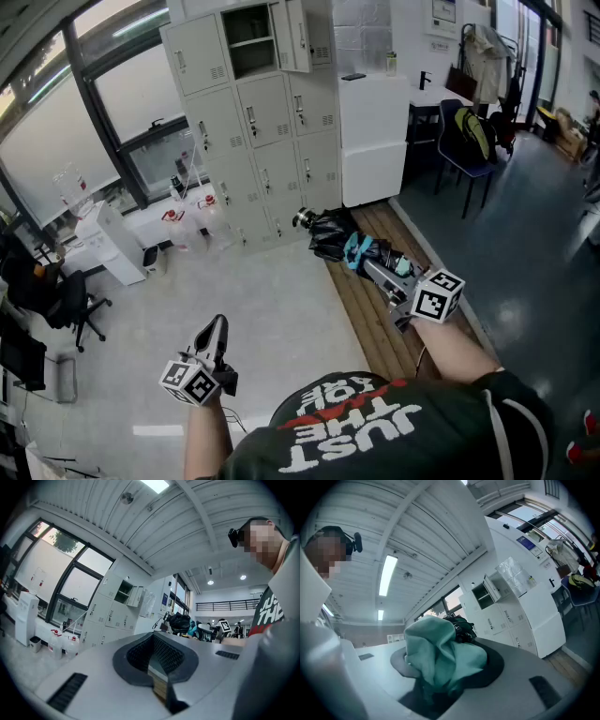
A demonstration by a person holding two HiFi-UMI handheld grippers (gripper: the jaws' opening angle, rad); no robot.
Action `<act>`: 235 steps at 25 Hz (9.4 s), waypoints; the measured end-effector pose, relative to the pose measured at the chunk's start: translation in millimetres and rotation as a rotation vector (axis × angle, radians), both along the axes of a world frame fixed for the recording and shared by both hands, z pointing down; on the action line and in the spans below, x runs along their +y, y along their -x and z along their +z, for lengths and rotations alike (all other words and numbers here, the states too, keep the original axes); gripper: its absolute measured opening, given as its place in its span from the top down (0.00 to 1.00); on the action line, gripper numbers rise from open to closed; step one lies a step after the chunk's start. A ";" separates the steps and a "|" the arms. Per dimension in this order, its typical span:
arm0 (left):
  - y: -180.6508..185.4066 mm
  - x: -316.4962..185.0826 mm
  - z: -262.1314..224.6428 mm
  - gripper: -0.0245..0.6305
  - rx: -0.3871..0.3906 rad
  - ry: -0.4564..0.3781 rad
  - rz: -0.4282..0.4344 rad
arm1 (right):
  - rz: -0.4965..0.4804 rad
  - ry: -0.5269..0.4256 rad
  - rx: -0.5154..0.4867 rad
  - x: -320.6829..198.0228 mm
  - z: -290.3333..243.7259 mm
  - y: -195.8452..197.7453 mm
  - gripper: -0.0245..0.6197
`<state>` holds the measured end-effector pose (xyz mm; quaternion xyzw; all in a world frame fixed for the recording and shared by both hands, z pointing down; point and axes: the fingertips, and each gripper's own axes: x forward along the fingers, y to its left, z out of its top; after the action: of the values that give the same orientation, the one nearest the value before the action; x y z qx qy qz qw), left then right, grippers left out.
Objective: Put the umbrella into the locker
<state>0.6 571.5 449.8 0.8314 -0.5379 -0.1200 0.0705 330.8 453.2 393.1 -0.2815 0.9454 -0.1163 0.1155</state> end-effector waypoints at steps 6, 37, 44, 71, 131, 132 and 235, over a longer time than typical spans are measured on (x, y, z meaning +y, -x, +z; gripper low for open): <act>-4.3 0.1 1.4 0.95 0.019 0.020 -0.019 | -0.004 0.006 -0.005 -1.7 2.5 -3.9 0.61; -90.9 -55.2 -3.7 0.95 0.003 0.013 -0.004 | -0.041 0.008 -0.029 -49.6 -16.8 -88.7 0.61; -112.4 -83.1 -5.1 0.95 0.013 0.012 -0.001 | -0.057 -0.006 -0.029 -80.0 -22.3 -102.0 0.61; 214.8 -416.4 1.8 0.95 0.051 0.006 0.152 | 0.064 -0.011 -0.078 -379.3 -42.4 215.5 0.61; 241.9 -1058.8 -205.9 0.95 -0.123 -0.205 0.191 | 0.216 -0.373 0.109 -967.2 -206.7 323.1 0.62; 240.4 -1061.7 -212.1 0.95 -0.132 -0.210 0.200 | 0.237 -0.380 0.122 -970.1 -215.4 326.0 0.62; 216.5 -1144.5 -322.7 0.95 -0.274 -0.212 0.228 | 0.483 -0.098 0.671 -1323.3 -257.0 453.5 0.48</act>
<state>-215.8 -573.0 127.2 0.8983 -0.4292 -0.0527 -0.0781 -122.7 -870.0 136.1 -0.5115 0.8420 0.0574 -0.1616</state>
